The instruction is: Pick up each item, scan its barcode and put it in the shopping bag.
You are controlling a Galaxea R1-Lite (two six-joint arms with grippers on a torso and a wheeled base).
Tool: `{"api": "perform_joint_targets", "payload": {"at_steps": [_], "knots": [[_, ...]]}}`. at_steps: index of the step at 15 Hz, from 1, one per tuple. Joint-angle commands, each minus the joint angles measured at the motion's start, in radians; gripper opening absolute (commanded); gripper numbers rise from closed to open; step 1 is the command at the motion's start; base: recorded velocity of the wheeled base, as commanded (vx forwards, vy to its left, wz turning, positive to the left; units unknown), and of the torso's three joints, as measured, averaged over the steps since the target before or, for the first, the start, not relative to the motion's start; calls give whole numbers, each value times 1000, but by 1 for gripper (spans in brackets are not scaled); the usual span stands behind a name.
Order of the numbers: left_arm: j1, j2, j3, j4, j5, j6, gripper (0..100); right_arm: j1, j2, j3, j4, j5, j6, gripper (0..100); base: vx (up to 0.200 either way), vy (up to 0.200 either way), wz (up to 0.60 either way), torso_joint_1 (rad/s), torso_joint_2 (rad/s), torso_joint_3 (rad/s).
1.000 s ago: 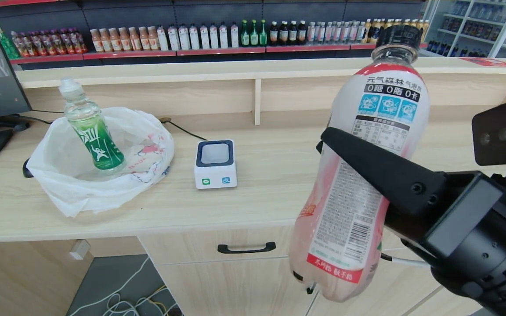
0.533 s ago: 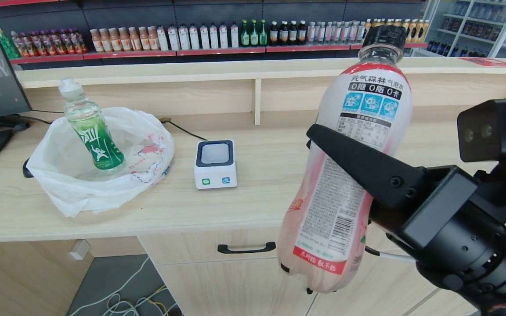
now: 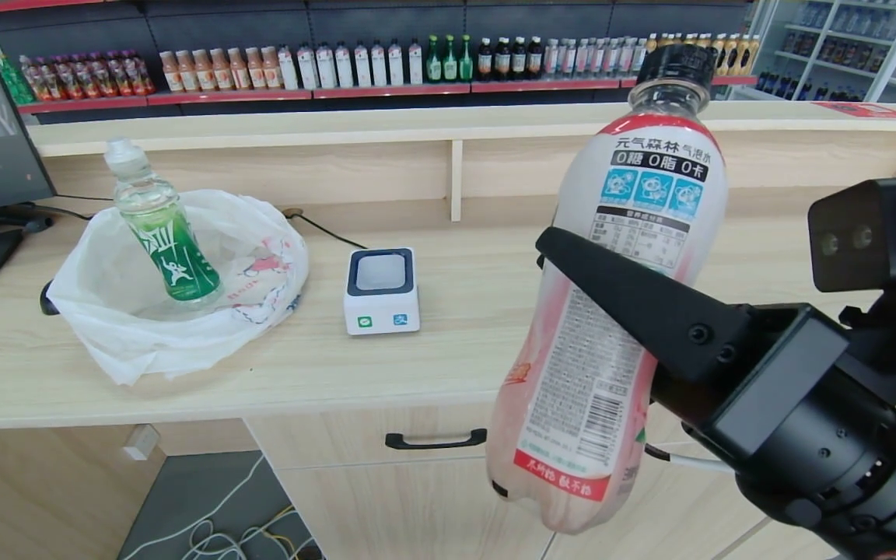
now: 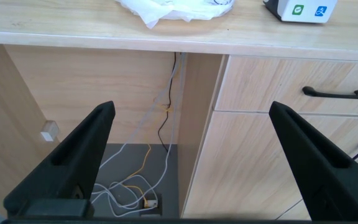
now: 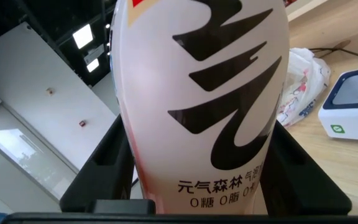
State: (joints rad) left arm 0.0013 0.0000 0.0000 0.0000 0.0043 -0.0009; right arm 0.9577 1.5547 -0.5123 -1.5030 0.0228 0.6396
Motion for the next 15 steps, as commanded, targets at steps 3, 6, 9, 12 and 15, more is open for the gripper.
{"api": "perform_joint_targets", "payload": {"at_steps": [3,6,9,12,15], "knots": [[0,0,0,0,0,-1,100,1,5,-9,0,3,-47,0,0,0,0,0,0,0],[0,0,0,0,0,-1,100,1,-1,3,1,-3,-113,0,0,0,0,0,0,0],[0,0,0,0,0,-1,100,-4,4,9,6,-12,-253,0,0,0,0,0,0,0],[0,0,0,0,0,-1,100,-10,1,37,6,-106,-393,0,0,0,0,0,0,0],[0,0,0,0,0,-1,100,-34,2,49,7,-182,-517,0,0,0,0,0,0,0]]}}
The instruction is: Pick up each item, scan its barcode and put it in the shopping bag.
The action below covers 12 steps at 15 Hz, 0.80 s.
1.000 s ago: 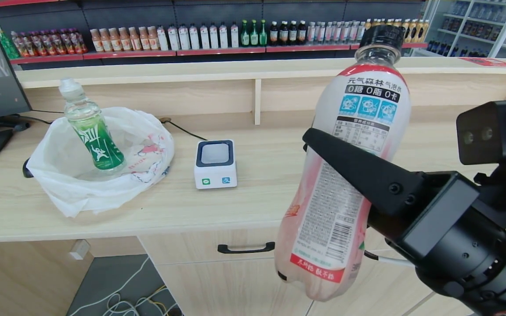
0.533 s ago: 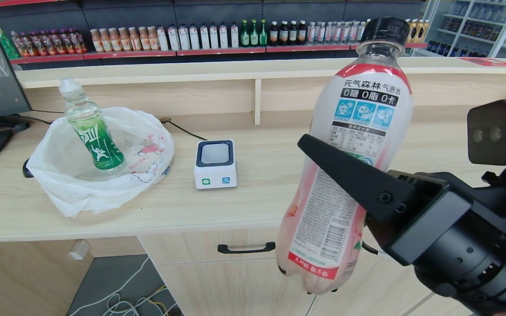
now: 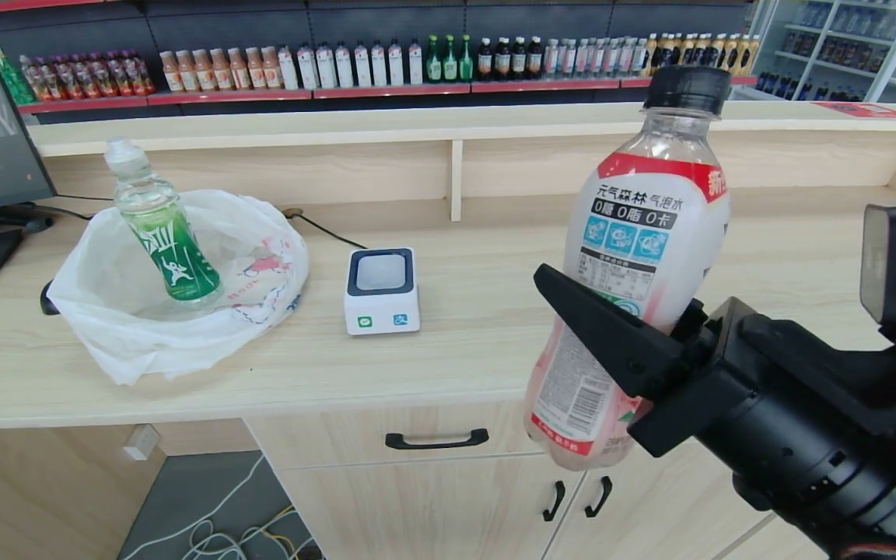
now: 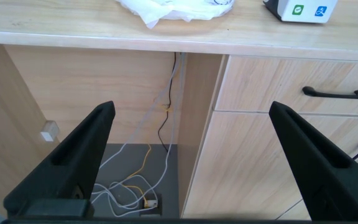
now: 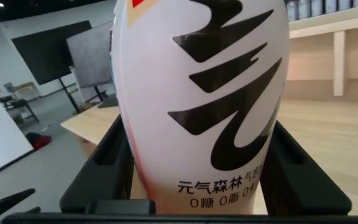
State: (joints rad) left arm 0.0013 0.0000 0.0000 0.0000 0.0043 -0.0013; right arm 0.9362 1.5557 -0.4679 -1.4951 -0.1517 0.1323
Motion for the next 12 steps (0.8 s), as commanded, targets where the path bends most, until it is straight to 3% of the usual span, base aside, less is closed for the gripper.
{"api": "perform_joint_targets", "payload": {"at_steps": [1,3,5,8,9,12], "knots": [[0,0,0,0,0,0,100,-13,1,5,-1,-8,-10,0,0,0,0,0,0,0],[0,0,0,2,0,0,100,-122,4,6,-2,-71,-177,0,0,0,0,0,0,0],[0,0,0,2,0,0,100,-211,6,6,-8,-69,-234,0,0,0,0,0,0,0],[0,0,0,0,0,-8,100,-304,17,-18,-47,-65,-254,0,0,0,0,0,0,0],[0,0,0,0,0,-8,100,-373,18,-49,-51,-63,-284,0,0,0,0,0,0,0],[0,0,0,0,0,-6,100,-431,38,-81,-51,-62,-286,0,0,0,0,0,0,0]]}}
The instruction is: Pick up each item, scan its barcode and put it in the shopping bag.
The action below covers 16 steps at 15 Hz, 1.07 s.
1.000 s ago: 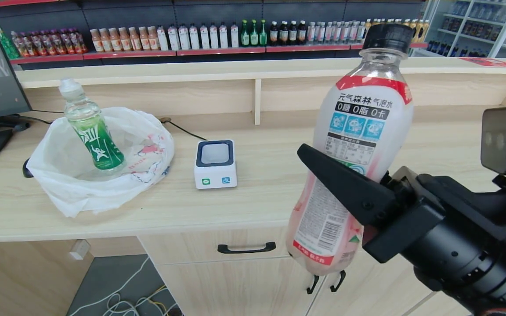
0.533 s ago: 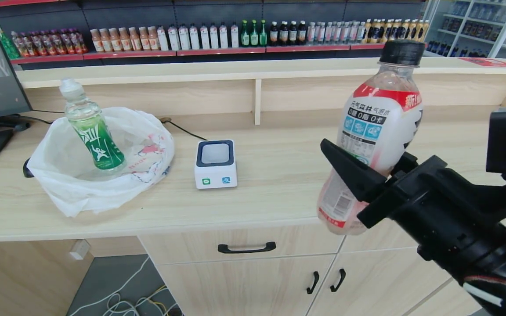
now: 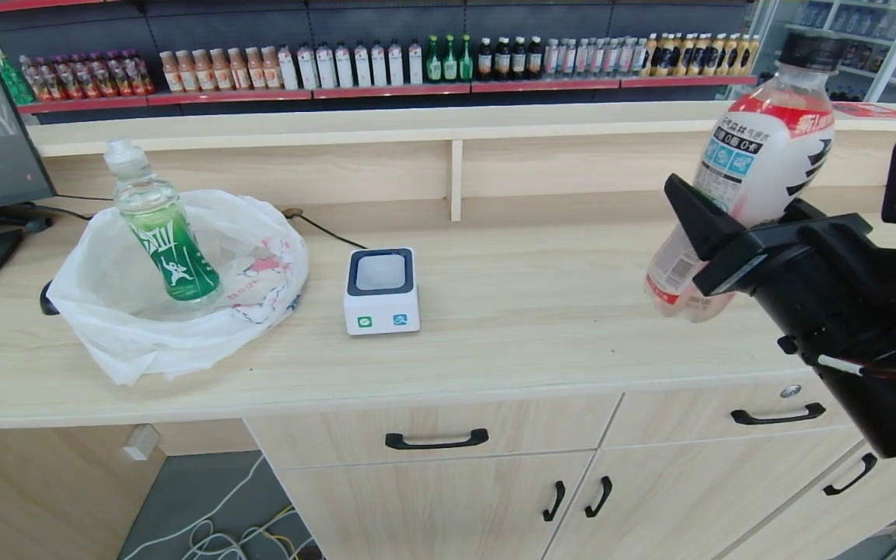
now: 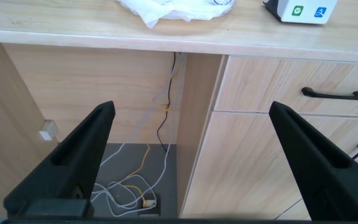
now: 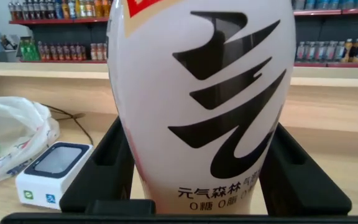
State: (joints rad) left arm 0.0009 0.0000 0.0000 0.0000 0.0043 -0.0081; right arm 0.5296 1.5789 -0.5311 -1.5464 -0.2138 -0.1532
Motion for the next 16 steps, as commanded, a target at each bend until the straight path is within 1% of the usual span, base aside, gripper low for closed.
{"api": "perform_joint_targets", "payload": {"at_steps": [1,3,6,10,16], "knots": [[1,0,0,0,0,0,100,-23,27,-46,6,4,4,0,0,0,0,0,0,0],[1,0,0,0,0,3,100,-23,38,-47,15,16,7,0,0,0,0,0,0,0],[1,0,0,0,0,0,100,-23,50,-44,11,14,11,0,0,200,0,-2,-1,5],[1,0,0,0,0,-9,100,-23,49,-46,-3,14,47,0,0,200,0,13,7,-2],[1,0,0,0,0,-9,100,-23,41,-33,-4,13,43,0,0,200,0,-1,1,1]]}}
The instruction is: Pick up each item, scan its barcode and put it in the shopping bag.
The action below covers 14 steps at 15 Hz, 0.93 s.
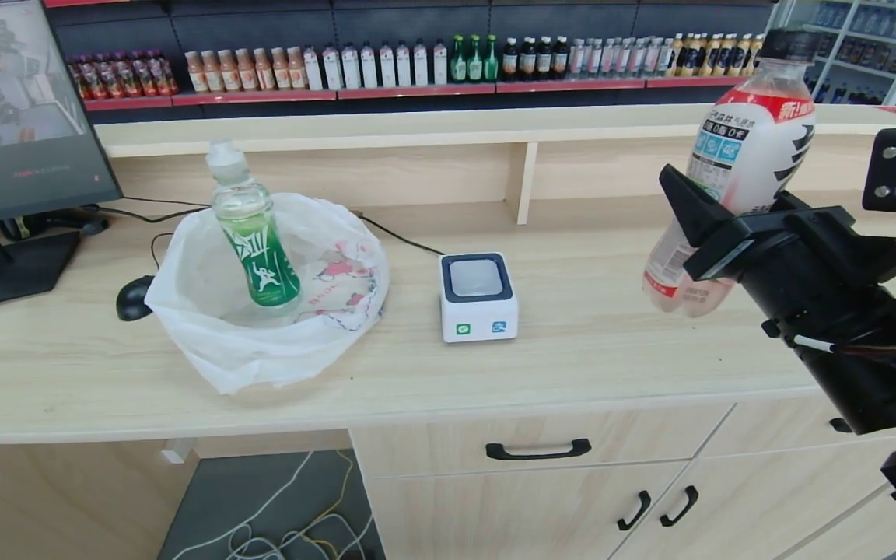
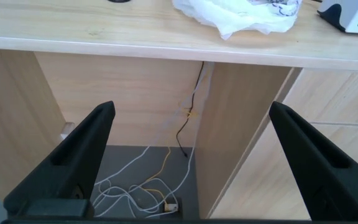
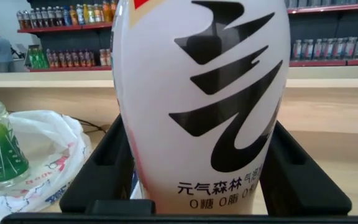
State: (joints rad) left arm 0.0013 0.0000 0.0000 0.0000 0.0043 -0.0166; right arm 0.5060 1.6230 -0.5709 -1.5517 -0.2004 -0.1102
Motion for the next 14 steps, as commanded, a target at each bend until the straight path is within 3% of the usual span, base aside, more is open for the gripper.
{"api": "perform_joint_targets", "payload": {"at_steps": [1,8,11,14], "knots": [[0,0,0,0,0,0,100,0,-3,17,-1,-1,-2,0,0,200,0,2,-2,-2],[0,0,0,0,0,4,100,11,8,16,-19,-11,-25,0,0,200,0,1,1,4],[0,0,0,0,0,4,100,11,40,-32,-19,9,-36,0,0,0,0,0,0,0],[0,0,0,0,0,4,100,0,97,-104,-19,115,-98,0,0,0,0,0,0,0]]}}
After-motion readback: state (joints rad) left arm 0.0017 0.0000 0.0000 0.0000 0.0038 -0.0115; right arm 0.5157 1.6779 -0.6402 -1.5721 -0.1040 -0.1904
